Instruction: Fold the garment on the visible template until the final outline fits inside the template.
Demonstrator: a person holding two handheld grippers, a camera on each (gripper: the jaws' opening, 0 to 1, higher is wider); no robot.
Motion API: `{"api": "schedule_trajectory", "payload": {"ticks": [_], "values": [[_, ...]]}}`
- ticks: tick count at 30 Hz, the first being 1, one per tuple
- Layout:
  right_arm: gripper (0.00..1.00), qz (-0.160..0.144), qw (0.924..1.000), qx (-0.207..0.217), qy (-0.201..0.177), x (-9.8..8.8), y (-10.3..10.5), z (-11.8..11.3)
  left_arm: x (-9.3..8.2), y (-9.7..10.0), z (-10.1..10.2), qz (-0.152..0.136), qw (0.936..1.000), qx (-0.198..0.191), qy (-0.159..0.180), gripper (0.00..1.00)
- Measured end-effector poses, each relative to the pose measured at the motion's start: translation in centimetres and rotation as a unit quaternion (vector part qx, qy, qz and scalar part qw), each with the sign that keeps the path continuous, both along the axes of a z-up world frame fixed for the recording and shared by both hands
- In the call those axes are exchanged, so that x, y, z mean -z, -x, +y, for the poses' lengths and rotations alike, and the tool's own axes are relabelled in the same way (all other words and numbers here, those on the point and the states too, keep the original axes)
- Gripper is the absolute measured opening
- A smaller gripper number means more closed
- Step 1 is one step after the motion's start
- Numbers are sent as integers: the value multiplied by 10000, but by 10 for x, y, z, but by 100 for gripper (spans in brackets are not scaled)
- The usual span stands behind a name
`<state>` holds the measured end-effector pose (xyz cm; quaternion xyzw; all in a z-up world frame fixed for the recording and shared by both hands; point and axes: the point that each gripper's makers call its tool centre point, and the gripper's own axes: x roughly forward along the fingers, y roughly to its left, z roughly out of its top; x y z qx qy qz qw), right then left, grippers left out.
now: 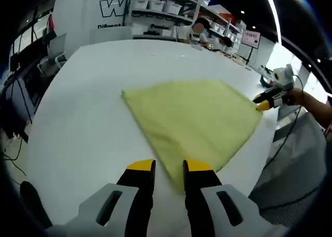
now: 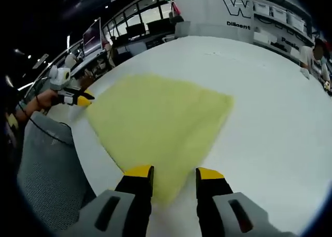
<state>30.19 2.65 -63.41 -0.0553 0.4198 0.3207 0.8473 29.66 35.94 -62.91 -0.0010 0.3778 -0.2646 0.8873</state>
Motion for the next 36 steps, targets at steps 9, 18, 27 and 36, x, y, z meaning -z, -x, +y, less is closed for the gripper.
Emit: {"api": "schedule_trajectory", "payload": {"ticks": [9, 18, 27, 36], "values": [[23, 113, 9991, -133, -397, 0, 18, 6, 3, 16, -4, 140, 9991, -172, 369, 19], [19, 294, 9946, -132, -990, 1, 26, 10, 2, 20, -12, 311, 9916, -439, 1177, 7], [0, 435, 9916, -118, -1213, 3, 30, -2, 2, 21, -14, 401, 9904, -436, 1247, 0], [0, 376, 9973, -284, -560, 2, 32, -9, 11, 21, -3, 130, 9997, 89, -199, 0]]}}
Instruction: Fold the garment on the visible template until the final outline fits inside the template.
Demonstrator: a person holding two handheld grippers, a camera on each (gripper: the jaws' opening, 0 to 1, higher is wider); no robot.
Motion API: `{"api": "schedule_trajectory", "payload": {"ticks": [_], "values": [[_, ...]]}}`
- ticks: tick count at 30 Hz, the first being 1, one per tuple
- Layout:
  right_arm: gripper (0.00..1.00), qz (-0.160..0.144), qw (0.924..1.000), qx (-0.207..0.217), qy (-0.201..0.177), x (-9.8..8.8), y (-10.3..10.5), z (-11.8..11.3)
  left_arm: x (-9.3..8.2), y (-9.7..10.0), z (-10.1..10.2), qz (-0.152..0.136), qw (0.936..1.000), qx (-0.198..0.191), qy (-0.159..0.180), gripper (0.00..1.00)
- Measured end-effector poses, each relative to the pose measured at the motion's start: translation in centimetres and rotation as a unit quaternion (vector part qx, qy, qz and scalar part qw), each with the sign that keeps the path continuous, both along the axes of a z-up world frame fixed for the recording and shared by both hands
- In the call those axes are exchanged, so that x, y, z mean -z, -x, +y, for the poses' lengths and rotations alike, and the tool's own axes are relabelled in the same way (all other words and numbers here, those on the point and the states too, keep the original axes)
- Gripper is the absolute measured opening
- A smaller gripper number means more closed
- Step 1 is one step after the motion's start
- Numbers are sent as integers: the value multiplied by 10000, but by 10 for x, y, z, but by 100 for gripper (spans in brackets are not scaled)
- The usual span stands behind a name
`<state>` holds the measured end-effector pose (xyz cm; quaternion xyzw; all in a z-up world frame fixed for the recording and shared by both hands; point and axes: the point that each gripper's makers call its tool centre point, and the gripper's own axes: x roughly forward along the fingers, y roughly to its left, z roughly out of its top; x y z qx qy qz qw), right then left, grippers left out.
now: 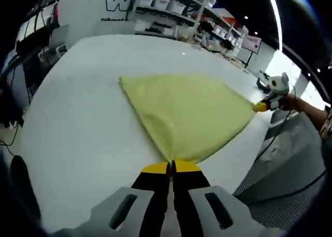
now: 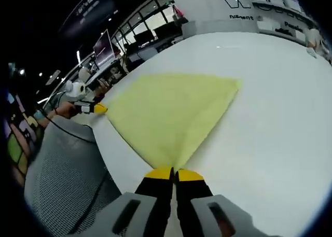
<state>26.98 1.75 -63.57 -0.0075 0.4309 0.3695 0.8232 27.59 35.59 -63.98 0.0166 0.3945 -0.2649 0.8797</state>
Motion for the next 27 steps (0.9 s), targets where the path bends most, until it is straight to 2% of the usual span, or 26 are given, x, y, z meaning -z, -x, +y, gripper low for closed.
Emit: {"api": "schedule_trajectory", "payload": {"ticks": [3, 7, 8, 9, 11, 12, 13, 15, 17, 19, 21, 22, 23, 25, 27], "values": [[0, 15, 10000, 7, 62, -1, 0, -2, -1, 0, -3, -68, 9995, 120, -278, 0], [0, 25, 9999, -18, 100, 0, 3, -1, -1, 2, -1, -53, 9996, 121, -263, 0], [0, -10, 10000, -67, 63, -2, 4, 1, -3, 3, -1, -91, 9996, 152, -227, 0], [0, -248, 9996, -129, 87, -7, 1, -1, -7, 3, -2, -192, 9994, 205, -181, 1], [0, -362, 9983, 112, 449, -8, -2, -17, -13, 3, 5, -294, 9988, 160, -351, 7], [4, -540, 9966, 269, 564, -12, -7, -26, -18, 3, 12, -361, 9985, -13, -406, 16], [9, -576, 9962, 341, 560, -13, -8, -28, -21, 1, 14, -439, 9983, -58, -384, 20], [21, -915, 9913, 860, 390, -27, -20, -38, -33, 0, 17, -495, 9983, -281, -145, 17], [28, -984, 9884, 1033, 520, -32, -22, -42, -40, -1, 19, -592, 9974, -406, -53, 18], [29, -1158, 9850, 1092, 671, -38, -24, -43, -44, -2, 18, -562, 9972, -485, 9, 20], [33, -1218, 9842, 1216, 412, -44, -27, -38, -48, -4, 15, -628, 9965, -544, 74, 21], [37, -1166, 9822, 1438, 325, -45, -29, -38, -50, -6, 14, -669, 9960, -574, 118, 23], [41, -1153, 9801, 1590, 304, -45, -30, -39, -55, -8, 11, -716, 9951, -644, 226, 25], [46, -1154, 9792, 1630, 365, -46, -30, -38, -60, -10, 9, -766, 9940, -730, 278, 28], [47, -1162, 9764, 1796, 304, -48, -30, -37, -66, -13, 8, -857, 9925, -845, 219, 30]]}}
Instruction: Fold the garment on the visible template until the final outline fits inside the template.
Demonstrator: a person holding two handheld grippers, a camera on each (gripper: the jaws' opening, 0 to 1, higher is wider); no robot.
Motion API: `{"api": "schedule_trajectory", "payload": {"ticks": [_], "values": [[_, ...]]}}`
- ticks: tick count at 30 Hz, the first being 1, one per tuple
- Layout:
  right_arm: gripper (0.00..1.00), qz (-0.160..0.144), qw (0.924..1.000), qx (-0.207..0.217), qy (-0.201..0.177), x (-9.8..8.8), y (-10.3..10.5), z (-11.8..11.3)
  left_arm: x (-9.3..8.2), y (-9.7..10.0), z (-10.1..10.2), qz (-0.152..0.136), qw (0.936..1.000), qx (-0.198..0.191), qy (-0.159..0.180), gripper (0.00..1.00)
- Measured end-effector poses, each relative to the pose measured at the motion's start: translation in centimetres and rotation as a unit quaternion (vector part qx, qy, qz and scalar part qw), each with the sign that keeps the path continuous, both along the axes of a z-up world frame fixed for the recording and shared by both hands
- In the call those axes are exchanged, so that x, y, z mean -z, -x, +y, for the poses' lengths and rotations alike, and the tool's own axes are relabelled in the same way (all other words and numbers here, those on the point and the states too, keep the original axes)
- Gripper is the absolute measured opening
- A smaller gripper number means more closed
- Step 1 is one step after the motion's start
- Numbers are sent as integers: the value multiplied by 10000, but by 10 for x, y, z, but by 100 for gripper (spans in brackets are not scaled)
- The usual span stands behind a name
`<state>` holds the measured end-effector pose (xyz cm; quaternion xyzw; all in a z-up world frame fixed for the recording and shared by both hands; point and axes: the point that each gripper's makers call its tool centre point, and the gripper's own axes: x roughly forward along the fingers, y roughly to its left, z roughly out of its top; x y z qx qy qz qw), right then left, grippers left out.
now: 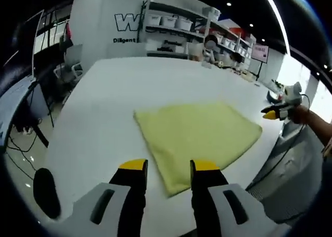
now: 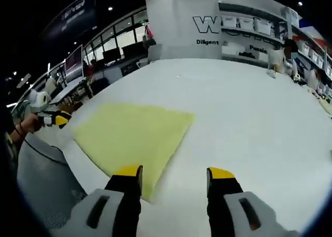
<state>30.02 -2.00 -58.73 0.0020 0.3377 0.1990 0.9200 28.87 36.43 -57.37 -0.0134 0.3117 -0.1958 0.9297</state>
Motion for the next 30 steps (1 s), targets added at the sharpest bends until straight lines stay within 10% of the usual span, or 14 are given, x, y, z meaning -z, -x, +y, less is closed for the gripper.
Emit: {"api": "schedule_trajectory", "payload": {"ticks": [6, 14, 30], "values": [[57, -195, 9989, 431, 0, -10, -7, -1, -10, -8, -4, -241, 9993, -293, 45, 73], [81, -497, 9954, 811, -129, -22, -20, 12, -41, -22, -4, -751, 9945, -702, 195, 97], [99, -1199, 9869, 1045, -255, -43, -69, 31, -59, -78, -17, -1404, 9829, -1147, 318, 99]]}}
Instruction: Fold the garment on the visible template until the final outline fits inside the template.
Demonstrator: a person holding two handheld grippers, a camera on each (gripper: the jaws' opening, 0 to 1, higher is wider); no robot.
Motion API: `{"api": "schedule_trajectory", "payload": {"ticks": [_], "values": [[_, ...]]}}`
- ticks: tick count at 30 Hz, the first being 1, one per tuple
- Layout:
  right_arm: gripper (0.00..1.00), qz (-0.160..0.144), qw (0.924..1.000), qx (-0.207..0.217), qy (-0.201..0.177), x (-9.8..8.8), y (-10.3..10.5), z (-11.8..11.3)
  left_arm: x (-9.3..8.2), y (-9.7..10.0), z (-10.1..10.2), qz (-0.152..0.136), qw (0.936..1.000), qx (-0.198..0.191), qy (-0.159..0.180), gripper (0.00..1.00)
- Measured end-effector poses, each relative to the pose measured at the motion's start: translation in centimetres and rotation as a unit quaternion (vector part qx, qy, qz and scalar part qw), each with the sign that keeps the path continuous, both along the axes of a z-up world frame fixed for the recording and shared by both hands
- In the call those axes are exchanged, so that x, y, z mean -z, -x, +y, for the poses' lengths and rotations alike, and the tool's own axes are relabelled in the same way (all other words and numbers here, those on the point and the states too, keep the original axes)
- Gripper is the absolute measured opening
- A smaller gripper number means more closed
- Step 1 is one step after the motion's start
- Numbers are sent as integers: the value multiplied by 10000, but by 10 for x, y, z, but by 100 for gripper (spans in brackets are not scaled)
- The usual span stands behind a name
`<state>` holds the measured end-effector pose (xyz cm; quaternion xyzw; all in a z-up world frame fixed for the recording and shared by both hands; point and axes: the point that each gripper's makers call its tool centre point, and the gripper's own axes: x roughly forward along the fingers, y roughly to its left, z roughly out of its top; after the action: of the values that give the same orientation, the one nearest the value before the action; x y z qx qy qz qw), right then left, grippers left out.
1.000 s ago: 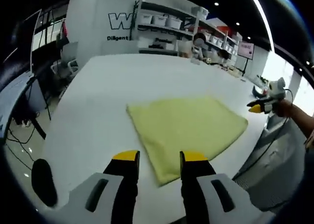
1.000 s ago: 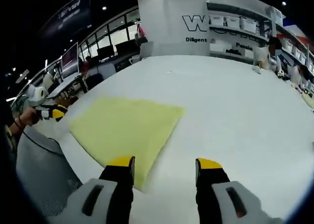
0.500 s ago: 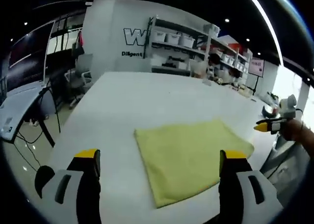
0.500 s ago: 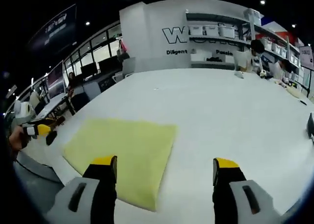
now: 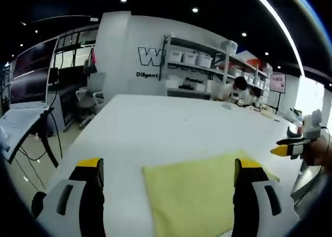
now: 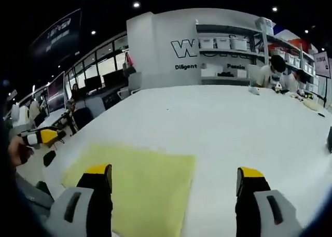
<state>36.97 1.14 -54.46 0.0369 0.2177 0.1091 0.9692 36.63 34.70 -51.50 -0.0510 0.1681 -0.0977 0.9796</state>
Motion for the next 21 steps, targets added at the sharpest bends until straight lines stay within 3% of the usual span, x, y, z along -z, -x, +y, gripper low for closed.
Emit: {"api": "schedule_trajectory", "payload": {"ticks": [5, 6, 9, 15, 18, 19, 21], "values": [[99, 124, 9997, 183, -36, 11, 1, -11, 13, -5, 10, -122, 9998, -165, -5, 99], [99, 145, 9997, 210, -6, 12, 0, -13, 16, -6, 12, -3, 9999, -150, 67, 99], [99, 121, 9993, 340, -57, 10, -2, -17, 14, -16, 26, -126, 9994, -299, 74, 99], [99, 197, 9995, 252, 60, 15, 3, -14, 27, -10, 31, 123, 9990, -394, 169, 99], [99, 226, 9993, 287, 50, 17, 6, -17, 23, -12, 28, -10, 9993, -337, 164, 99], [99, 249, 9992, 297, 26, 18, 6, -18, 18, -14, 26, -187, 9993, -309, 86, 99], [99, 291, 9990, 336, 1, 20, 7, -19, 16, -15, 19, -258, 9995, -60, -198, 99]]}}
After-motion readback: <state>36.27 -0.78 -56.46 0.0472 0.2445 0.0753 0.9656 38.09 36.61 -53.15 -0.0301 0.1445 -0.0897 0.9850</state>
